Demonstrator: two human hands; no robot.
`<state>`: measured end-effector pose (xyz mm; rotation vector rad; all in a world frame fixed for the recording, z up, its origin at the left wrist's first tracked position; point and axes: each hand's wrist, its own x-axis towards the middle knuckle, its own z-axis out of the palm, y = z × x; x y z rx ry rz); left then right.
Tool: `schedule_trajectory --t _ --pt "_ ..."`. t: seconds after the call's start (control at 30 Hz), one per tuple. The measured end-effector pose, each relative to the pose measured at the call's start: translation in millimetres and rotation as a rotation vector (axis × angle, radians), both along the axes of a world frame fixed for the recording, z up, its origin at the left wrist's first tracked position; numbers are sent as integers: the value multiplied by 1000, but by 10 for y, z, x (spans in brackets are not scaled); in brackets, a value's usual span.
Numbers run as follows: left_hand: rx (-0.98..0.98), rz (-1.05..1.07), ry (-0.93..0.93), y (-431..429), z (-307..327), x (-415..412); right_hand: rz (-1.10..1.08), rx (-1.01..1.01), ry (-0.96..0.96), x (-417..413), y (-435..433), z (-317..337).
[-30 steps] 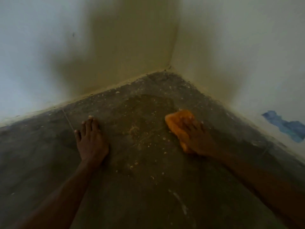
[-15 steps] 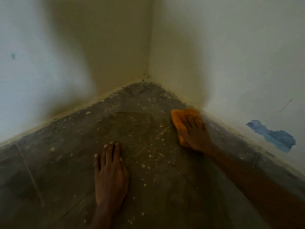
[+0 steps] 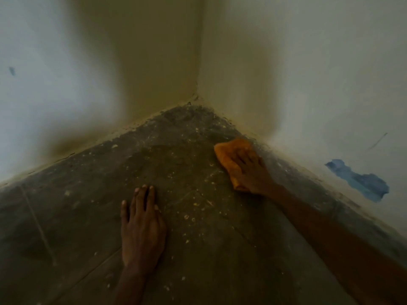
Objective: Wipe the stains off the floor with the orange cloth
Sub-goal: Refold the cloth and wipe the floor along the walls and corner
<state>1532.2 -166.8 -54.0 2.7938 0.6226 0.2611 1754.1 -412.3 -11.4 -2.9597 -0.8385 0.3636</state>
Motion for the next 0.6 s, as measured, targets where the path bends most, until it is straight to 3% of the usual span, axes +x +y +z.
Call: schedule_trajectory --t 0.07,0.17,0.23,0.3,0.43,0.47,0.53,0.6 --pt "-14 2 2 -8 -20 -18 -27 23 -15 -243 96 -75" --pt "-19 13 -11 1 8 -5 275 116 -41 -1367 -310 -151" --pt "-31 -5 1 -5 3 -22 323 132 -35 -1600 -878 -164" --pt "-10 -21 -14 -14 -3 -44 199 46 -87 -1229 -1209 -228" --pt "1 -22 -43 -14 -14 -28 -279 41 -74 -542 -713 -219" --pt "1 -27 -50 -5 -17 -17 -240 45 -80 -714 -571 -257" --pt "2 -35 -60 9 -21 -26 68 91 -54 -1450 -521 -217" --pt "2 -39 -62 21 -43 -48 277 125 -24 -1958 -949 -161"
